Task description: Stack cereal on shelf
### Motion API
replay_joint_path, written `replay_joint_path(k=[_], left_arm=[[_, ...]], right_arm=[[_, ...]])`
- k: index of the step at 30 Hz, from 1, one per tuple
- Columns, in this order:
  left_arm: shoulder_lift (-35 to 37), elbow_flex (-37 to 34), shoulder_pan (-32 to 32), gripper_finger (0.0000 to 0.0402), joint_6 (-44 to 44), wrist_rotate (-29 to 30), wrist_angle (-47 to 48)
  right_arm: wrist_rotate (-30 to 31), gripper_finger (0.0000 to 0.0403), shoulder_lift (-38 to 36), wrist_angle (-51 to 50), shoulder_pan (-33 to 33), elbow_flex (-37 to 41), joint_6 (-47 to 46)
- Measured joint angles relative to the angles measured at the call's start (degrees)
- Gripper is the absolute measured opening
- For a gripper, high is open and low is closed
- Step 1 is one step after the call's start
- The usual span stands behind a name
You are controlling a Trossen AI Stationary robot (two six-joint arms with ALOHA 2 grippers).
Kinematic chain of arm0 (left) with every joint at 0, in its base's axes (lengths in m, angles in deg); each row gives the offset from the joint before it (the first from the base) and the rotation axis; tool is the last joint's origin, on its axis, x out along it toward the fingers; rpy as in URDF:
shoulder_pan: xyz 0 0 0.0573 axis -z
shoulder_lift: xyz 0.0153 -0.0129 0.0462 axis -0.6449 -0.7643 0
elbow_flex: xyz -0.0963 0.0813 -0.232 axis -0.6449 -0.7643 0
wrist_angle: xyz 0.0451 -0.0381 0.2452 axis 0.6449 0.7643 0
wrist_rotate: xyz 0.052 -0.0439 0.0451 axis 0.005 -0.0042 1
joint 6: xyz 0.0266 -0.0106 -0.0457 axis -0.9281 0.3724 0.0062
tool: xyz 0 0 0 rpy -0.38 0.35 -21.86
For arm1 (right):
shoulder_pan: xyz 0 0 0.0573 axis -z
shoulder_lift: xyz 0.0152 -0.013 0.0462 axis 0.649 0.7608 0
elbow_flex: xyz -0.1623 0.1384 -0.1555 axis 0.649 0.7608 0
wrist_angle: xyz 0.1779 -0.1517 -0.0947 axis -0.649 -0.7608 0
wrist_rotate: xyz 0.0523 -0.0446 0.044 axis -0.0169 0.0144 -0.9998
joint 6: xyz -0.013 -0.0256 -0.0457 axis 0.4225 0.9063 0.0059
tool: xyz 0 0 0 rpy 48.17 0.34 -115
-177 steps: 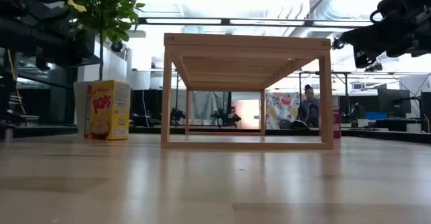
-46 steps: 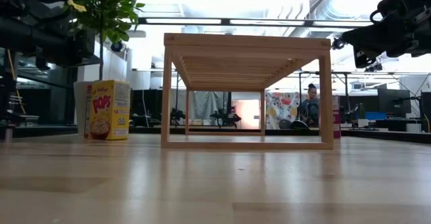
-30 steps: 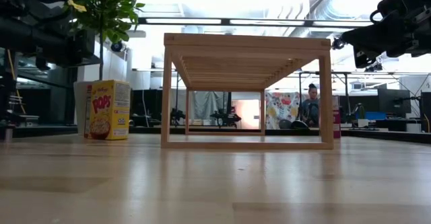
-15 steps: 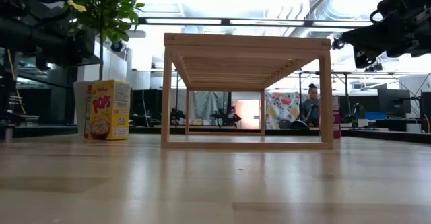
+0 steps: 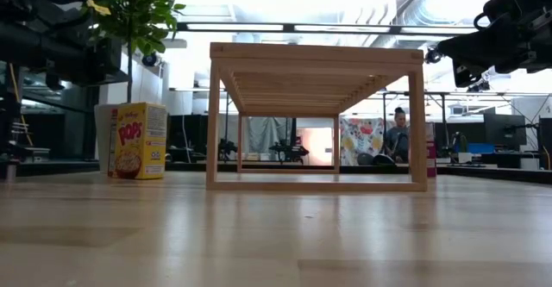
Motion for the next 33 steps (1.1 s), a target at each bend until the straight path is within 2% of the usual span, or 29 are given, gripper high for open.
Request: replay_joint_path(k=[20, 26, 29, 33], left_arm=[[0.0, 0.0, 0.0, 0.0003, 0.0, 0.0, 0.0], [0.0, 0.0, 0.0, 0.0003, 0.0, 0.0, 0.0], [0.0, 0.0, 0.0, 0.0003, 0.0, 0.0, 0.0], [0.0, 0.0, 0.0, 0.0003, 0.0, 0.0, 0.0]], right_arm=[[0.0, 0.0000, 0.0, 0.0, 0.0, 0.0, 0.1], [0.8, 0.0000, 0.0, 0.3, 0.0, 0.0, 6.3], [1.6, 0.0000, 0.1, 7.5, 0.0, 0.0, 4.8], [9.3, 0.0000, 0.9, 28.9, 0.0, 0.0, 5.8]])
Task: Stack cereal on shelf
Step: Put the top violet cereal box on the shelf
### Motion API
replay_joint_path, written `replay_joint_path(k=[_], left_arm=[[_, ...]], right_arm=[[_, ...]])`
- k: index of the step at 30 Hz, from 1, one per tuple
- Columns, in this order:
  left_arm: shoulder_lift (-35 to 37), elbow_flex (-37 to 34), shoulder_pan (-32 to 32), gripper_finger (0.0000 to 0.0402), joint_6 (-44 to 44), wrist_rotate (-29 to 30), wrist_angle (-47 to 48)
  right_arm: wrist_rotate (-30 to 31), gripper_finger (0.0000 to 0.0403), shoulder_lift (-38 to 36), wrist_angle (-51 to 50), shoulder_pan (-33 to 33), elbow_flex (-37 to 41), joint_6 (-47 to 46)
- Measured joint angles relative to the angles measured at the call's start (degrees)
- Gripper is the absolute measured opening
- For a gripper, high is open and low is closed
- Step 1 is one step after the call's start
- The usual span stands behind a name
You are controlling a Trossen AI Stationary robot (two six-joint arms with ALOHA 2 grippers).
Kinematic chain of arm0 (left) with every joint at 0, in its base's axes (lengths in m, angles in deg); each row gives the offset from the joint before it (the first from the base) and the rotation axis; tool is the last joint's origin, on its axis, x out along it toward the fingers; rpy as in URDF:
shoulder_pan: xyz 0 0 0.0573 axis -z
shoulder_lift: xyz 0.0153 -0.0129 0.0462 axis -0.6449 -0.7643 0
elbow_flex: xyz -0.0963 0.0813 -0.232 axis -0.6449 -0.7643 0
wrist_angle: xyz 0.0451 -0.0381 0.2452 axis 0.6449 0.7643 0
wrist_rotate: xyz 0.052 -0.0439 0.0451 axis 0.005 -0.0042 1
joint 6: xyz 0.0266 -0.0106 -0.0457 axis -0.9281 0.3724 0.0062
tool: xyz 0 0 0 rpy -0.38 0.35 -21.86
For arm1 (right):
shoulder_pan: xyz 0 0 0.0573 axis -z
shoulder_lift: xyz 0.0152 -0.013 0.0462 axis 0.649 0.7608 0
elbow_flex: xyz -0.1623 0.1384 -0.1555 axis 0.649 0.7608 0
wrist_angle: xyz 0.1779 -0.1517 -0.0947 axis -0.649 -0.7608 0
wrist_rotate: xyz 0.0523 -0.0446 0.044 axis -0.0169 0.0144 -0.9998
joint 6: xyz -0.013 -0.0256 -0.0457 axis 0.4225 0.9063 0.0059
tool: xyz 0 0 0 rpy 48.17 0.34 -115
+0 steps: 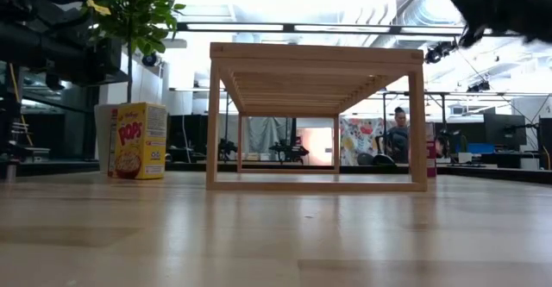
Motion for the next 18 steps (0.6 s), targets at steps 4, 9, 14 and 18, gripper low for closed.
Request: replay_joint_path(k=[4, 9, 14, 18], left_arm=[[0.0, 0.0, 0.0, 0.0003, 0.0, 0.0, 0.0], [0.0, 0.0, 0.0, 0.0003, 0.0, 0.0, 0.0], [0.0, 0.0, 0.0, 0.0003, 0.0, 0.0, 0.0], [0.0, 0.0, 0.0, 0.0003, 0.0, 0.0, 0.0]], right_arm=[[8.4, 0.0000, 4.2, 7.9, 0.0, -1.5, 2.7], [40.2, 0.0017, 15.5, -6.0, 0.1, -12.4, 1.1], [54.1, 0.0109, 26.8, -33.4, 3.8, -26.3, -12.8], [54.0, 0.0217, 35.1, -52.9, 9.9, -34.1, -29.6]])
